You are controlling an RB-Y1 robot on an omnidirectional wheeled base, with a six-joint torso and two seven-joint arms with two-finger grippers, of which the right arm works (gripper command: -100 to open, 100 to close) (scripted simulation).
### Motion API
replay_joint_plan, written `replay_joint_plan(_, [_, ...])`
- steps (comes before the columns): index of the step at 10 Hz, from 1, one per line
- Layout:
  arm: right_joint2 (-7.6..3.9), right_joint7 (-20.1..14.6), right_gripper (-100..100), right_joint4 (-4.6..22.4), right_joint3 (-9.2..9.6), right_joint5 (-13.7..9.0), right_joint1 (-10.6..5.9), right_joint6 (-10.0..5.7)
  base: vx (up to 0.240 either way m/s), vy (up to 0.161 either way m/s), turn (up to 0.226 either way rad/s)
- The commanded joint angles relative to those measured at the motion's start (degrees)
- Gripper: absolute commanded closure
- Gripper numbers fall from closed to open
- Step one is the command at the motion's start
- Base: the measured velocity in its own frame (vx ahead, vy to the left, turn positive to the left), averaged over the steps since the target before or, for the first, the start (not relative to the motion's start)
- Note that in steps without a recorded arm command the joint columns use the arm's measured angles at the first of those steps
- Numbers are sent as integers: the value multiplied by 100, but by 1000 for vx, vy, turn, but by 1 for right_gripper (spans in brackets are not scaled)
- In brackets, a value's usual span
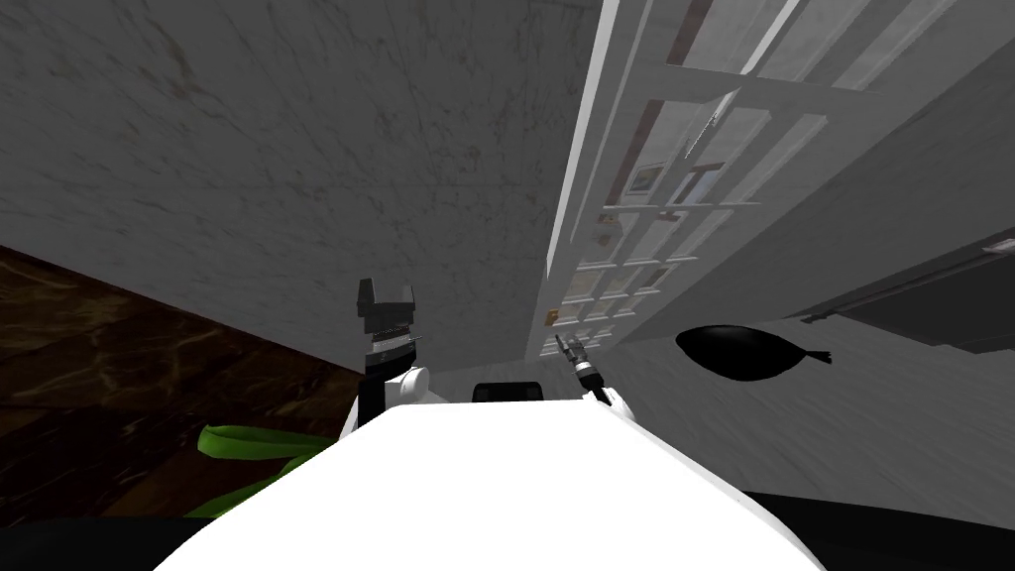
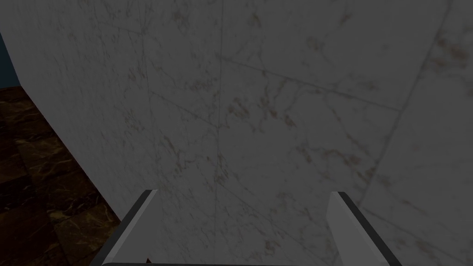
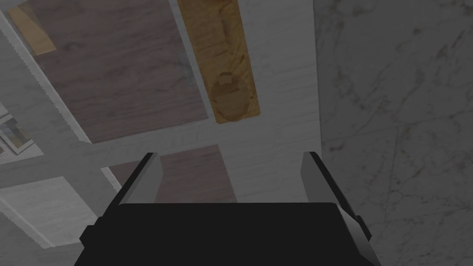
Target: Pull the door open
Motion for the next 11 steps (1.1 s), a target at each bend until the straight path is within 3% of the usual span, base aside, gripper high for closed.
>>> replay_joint_plan(1, [13,248,-100,-66,64,29,24,8,-10,0,-68])
replay_joint_plan(9, [59,1140,-100,-320,351,157,116,30,-6,-2,-103])
replay_joint_plan(10, [54,1060,-100,-291,325,146,100,26,-1,-2,-23])
replay_joint_plan(11, [0,1119,-100,-148,159,73,52,1,97,70,281])
